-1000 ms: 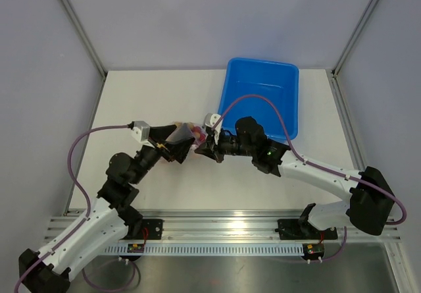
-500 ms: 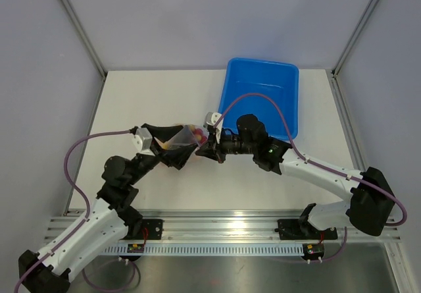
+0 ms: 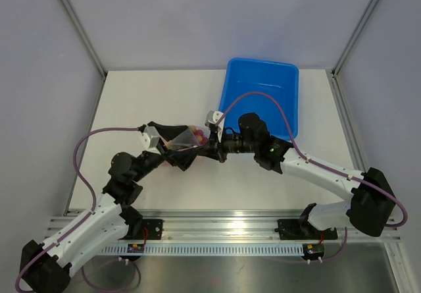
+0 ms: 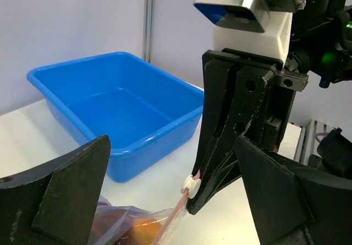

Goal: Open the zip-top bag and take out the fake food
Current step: Unzip the zipper food storage bag at the center of the board.

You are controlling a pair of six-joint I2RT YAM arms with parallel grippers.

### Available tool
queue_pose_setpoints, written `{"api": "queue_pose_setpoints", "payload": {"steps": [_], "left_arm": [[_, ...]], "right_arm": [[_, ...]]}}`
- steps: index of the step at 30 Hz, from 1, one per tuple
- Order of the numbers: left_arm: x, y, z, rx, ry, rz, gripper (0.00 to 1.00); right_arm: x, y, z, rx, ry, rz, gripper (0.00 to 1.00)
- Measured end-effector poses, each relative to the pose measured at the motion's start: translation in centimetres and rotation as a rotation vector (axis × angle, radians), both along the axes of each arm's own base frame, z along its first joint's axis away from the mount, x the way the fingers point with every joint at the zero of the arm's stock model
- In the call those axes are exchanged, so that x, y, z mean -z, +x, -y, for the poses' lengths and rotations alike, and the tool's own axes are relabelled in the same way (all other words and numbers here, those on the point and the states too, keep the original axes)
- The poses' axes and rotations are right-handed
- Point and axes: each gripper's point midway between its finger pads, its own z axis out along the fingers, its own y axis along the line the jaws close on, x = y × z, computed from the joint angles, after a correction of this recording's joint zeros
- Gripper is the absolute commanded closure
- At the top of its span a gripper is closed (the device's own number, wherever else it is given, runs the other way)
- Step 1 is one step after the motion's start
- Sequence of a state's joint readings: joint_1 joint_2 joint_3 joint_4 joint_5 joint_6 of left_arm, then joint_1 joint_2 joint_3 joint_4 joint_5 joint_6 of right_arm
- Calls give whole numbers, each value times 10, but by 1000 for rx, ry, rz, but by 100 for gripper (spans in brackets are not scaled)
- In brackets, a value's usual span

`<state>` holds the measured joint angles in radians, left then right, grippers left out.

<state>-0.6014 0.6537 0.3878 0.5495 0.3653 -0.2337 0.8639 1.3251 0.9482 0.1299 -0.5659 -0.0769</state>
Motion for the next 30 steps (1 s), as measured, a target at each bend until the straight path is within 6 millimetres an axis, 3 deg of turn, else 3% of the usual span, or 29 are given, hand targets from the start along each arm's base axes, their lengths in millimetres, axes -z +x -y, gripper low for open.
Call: {"api": "queue_pose_setpoints", "payload": {"steps": [7, 13, 22, 30], "left_arm": [[-3, -4, -4, -6, -10, 25, 4], [-1, -6, -2, 12, 3, 37, 27], [11, -10, 8, 73, 50, 24, 31], [11, -16, 11, 112, 64, 39, 53]], "right_arm": [[0, -1, 1, -10, 4, -13, 100], [-2, -2, 3, -25, 11, -31, 100], [-8, -8, 5, -53, 29, -40, 100], [-15, -10, 8, -64, 44, -34, 100]]}}
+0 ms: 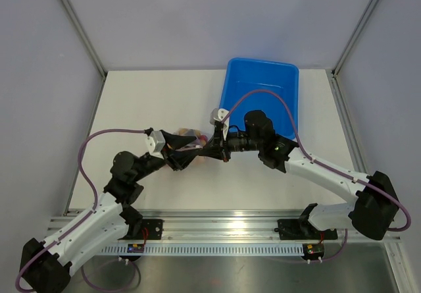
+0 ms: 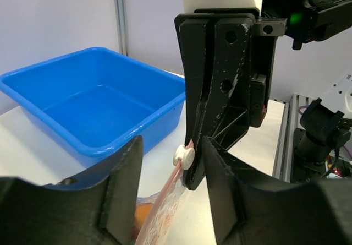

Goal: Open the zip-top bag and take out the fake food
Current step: Unzip the zipper food storage bag at the center of the board.

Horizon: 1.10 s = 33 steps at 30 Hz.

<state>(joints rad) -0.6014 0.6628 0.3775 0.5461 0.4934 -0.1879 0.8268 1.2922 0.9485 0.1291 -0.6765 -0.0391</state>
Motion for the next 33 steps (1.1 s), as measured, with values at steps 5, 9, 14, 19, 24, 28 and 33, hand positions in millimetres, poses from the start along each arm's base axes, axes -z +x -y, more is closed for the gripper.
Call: {"api": "queue_pose_setpoints", "payload": {"steps": [5, 9, 14, 19, 24, 28, 33], "left_arm": [[-3, -3, 2, 21, 4, 9, 60], [-4, -5, 3, 33, 8, 10, 66], [-2, -7, 4, 48, 15, 6, 62], [-1, -7, 7, 64, 23, -1, 59], [0, -8, 8, 70, 27, -11, 65], [1, -8, 8, 73, 29, -18, 77], [1, -8, 8, 75, 31, -19, 87]], "right_arm": [[-1, 0, 1, -3, 2, -1, 100], [-1, 0, 1, -2, 2, -3, 100], [-1, 1, 1, 1, 2, -7, 100], [-1, 2, 2, 5, 2, -11, 100], [-1, 2, 2, 7, 3, -12, 100], [-2, 3, 3, 9, 4, -12, 100], [-4, 5, 5, 21, 9, -9, 100]]}}
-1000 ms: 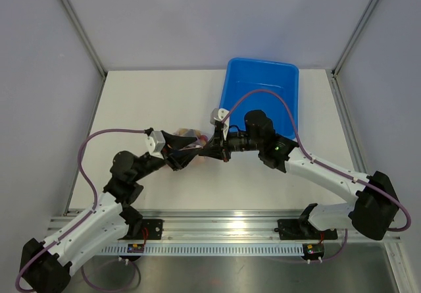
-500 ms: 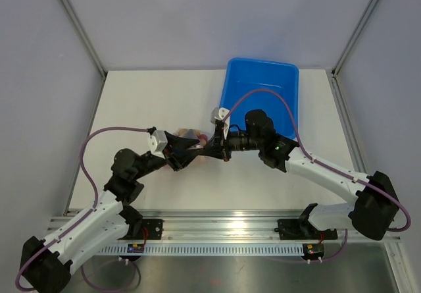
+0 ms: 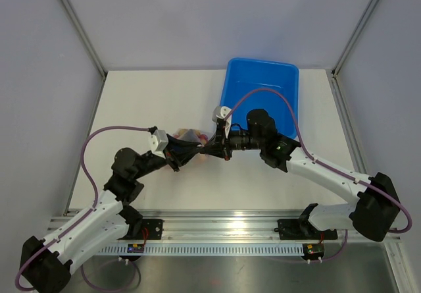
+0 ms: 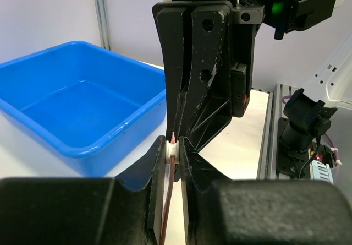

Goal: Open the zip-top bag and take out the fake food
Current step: Unzip the zipper food storage bag at the center of the board.

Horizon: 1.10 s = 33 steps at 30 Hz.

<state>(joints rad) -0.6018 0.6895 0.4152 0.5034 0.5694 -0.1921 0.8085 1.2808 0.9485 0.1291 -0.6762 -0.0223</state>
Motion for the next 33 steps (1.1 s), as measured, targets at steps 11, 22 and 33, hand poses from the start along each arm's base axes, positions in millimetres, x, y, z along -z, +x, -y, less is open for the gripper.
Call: {"api": "queue_pose_setpoints", "payload": {"steps": [11, 22, 33], "left_arm": [[-4, -1, 0, 3, -4, 8, 100], [-3, 5, -3, -35, 3, -9, 100], [0, 16, -15, -142, 18, -65, 100]], "right_arm": [[-5, 0, 1, 8, 11, 6, 100], [-7, 10, 9, 84, 36, -30, 100], [-13, 26, 18, 166, 82, -42, 100]]}}
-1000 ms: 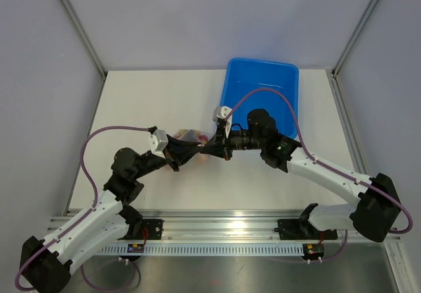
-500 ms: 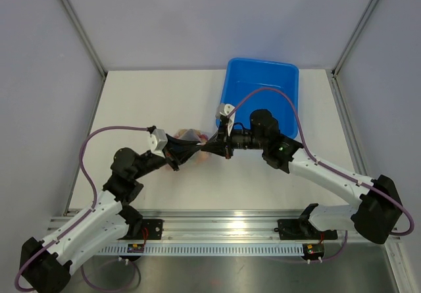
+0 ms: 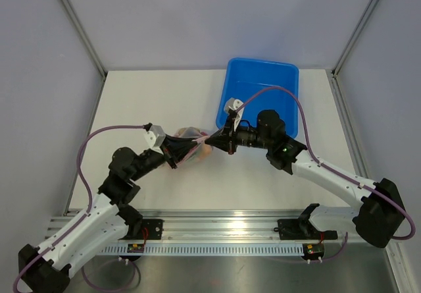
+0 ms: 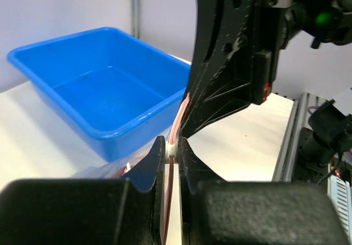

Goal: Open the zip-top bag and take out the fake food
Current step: Unzip the zipper food storage bag at the center of the board.

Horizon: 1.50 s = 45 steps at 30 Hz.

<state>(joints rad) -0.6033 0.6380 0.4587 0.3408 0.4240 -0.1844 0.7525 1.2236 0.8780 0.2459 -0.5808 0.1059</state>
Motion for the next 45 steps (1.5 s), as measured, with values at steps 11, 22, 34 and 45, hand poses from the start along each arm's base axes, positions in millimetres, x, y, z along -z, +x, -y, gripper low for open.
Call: {"api": "queue_pose_setpoints", "payload": {"steps": [11, 22, 34, 45], "left_arm": [[8, 0, -29, -152, -11, -95, 100], [19, -16, -62, -258, -69, -115, 100], [40, -19, -90, -387, -96, -187, 100], [50, -17, -105, -467, -121, -225, 100]], "right_arm": [[-4, 7, 2, 31, 17, -7, 100], [-8, 18, 6, 78, 50, -11, 100], [-2, 41, 12, 169, 75, -48, 100], [2, 70, 29, 317, 116, -84, 100]]}}
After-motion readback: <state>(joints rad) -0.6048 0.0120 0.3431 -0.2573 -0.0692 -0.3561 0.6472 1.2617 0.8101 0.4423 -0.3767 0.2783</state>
